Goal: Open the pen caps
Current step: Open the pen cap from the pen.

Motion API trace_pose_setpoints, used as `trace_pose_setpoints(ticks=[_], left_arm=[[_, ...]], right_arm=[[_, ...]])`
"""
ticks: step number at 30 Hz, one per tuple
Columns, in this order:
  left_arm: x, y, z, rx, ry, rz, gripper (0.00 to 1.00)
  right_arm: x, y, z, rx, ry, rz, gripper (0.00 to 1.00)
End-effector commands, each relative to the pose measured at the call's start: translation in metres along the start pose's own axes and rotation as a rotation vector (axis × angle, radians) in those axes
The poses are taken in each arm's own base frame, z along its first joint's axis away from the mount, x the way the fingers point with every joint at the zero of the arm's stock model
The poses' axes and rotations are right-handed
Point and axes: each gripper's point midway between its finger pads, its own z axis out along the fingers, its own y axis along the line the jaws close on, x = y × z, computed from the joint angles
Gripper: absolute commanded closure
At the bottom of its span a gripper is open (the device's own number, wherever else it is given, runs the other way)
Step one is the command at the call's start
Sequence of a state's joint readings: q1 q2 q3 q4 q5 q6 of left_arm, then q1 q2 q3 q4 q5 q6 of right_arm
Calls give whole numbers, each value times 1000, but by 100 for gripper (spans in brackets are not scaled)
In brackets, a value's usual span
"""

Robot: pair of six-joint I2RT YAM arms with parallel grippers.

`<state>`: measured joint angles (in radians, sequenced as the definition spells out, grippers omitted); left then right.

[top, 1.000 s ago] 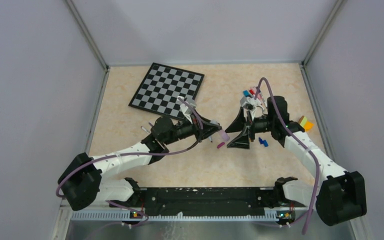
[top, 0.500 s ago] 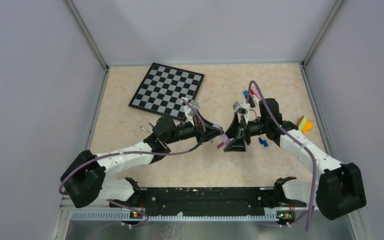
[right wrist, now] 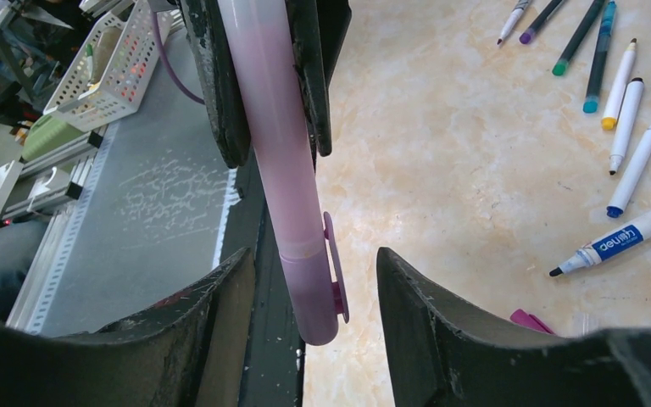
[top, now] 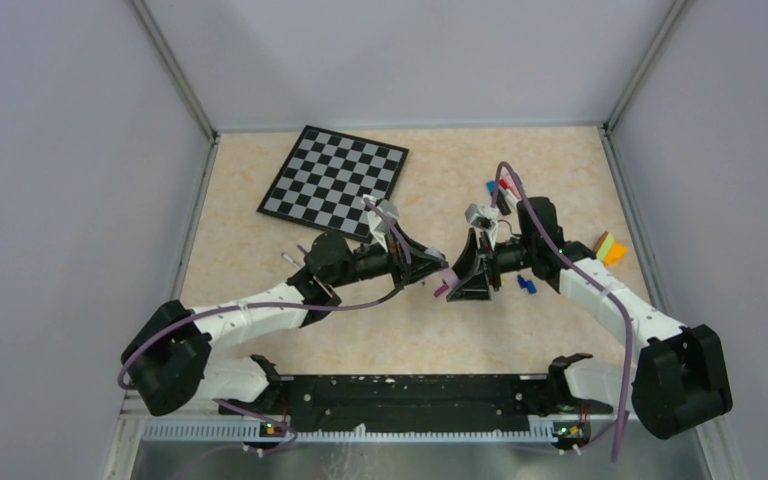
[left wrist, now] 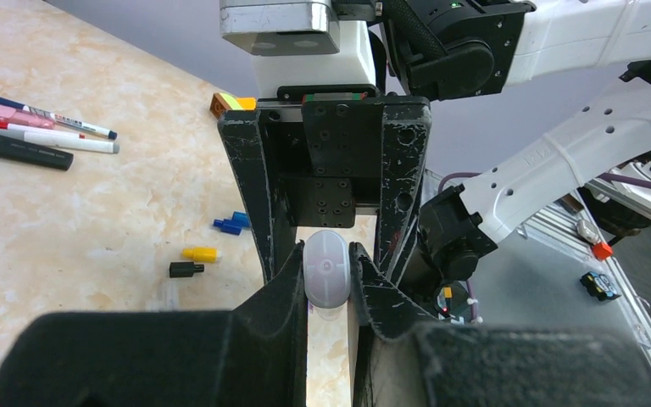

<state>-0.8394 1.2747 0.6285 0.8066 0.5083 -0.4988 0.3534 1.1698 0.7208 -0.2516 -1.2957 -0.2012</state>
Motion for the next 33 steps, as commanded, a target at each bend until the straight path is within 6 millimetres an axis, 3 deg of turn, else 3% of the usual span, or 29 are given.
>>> trace_pose_setpoints(ticks=[1, 16, 18, 22, 23, 27, 33], left_arm=[[-24, -12, 6, 56, -66, 47, 100], [-20, -12, 6, 69, -56, 40, 100], [-21, -13, 6, 68, -60, 44, 100], [-27, -13, 4, 62, -79, 53, 100], [-31, -13, 3, 60, -93, 59, 100], [-58, -7, -9, 27, -182, 66, 100], [-115, 9, -40, -38, -345, 108, 100]], right_arm=[[-20, 6, 1, -31, -23, -106, 48], [-23, 7, 0, -40, -26, -108, 54], [-22, 8, 1, -47, -25, -105, 61], [-21, 9, 1, -61, -23, -109, 95], [-20, 9, 1, -62, -19, -114, 100], [-8, 0, 0, -27, 14, -130, 100], [6, -8, -1, -6, 54, -100, 100]])
